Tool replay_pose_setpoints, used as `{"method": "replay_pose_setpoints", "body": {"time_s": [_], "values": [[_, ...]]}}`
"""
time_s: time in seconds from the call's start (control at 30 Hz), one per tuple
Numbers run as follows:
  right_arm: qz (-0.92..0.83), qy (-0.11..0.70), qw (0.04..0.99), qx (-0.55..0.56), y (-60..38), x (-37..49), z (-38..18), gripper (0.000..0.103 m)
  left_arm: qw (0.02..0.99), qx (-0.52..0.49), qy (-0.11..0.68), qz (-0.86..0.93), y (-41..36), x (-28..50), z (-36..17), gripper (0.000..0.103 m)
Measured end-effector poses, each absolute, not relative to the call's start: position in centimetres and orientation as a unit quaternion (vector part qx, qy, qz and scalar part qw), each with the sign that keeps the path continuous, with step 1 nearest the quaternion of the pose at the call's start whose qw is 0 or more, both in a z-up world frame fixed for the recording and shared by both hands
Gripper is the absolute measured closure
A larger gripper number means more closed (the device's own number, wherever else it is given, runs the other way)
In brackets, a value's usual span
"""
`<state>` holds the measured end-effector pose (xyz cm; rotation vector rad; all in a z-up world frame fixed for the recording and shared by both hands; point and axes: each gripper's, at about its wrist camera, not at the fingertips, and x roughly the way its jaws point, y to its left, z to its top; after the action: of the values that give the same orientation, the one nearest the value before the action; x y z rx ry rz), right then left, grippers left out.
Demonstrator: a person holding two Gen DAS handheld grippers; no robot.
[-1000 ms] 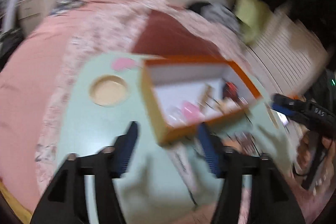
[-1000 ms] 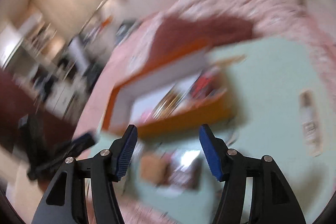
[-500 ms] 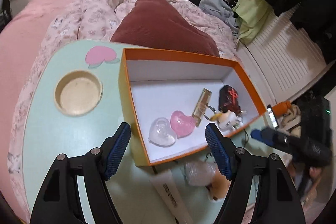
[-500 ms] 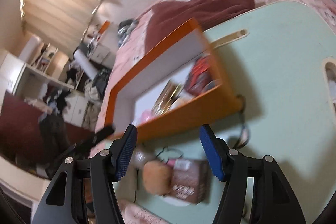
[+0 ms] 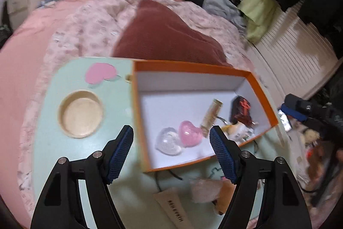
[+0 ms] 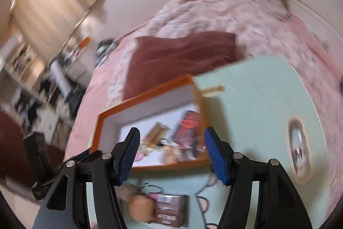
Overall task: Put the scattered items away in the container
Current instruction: 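Grasp the glass perfume bottle in the box with the right tool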
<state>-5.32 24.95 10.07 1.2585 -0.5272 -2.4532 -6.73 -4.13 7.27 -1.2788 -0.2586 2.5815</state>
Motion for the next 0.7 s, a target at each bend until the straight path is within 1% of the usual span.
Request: {"method": "replay_pose_setpoints", "body": {"time_s": [0.07,0.1,0.17,0.23,0.37,0.47,0.6,0.7], "values": [[-0.827,-0.160,0.214,0.495,22.5,-6.7,10.3,0.041,0.086,-0.405,-0.081,0.907,-4.6,-5.5,8.2,0.029],[-0.790,-0.160,0.238,0.541,20.9,-8.1,9.6,0.043,0.075,-0.390,-0.078,0.914,-4.8,-4.8,8.8,0.029],[-0.765,-0.158,0.224,0.583,18.9,-10.2,8.2,0.056,0.075,-0.374,-0.079,0.921,-5.2,-3.5,9.7,0.029],[-0.758,-0.138,0.197,0.607,17.2,-12.0,7.1,0.060,0.081,-0.356,-0.084,0.927,-5.5,-2.0,10.4,0.029],[-0.733,-0.112,0.157,0.652,14.6,-13.7,4.1,0.061,0.080,-0.330,-0.084,0.937,-6.3,0.0,11.3,0.029],[-0.730,-0.076,0.115,0.670,13.6,-14.3,2.5,0.061,0.105,-0.320,-0.096,0.937,-6.7,0.9,11.9,0.029],[-0.740,-0.041,0.094,0.664,12.2,-15.4,2.1,0.061,0.127,-0.309,-0.107,0.937,-6.7,1.8,12.5,0.029],[-0.755,0.015,0.079,0.651,11.1,-16.0,1.9,0.066,0.127,-0.307,-0.098,0.938,-6.6,1.9,12.3,0.029]]}}
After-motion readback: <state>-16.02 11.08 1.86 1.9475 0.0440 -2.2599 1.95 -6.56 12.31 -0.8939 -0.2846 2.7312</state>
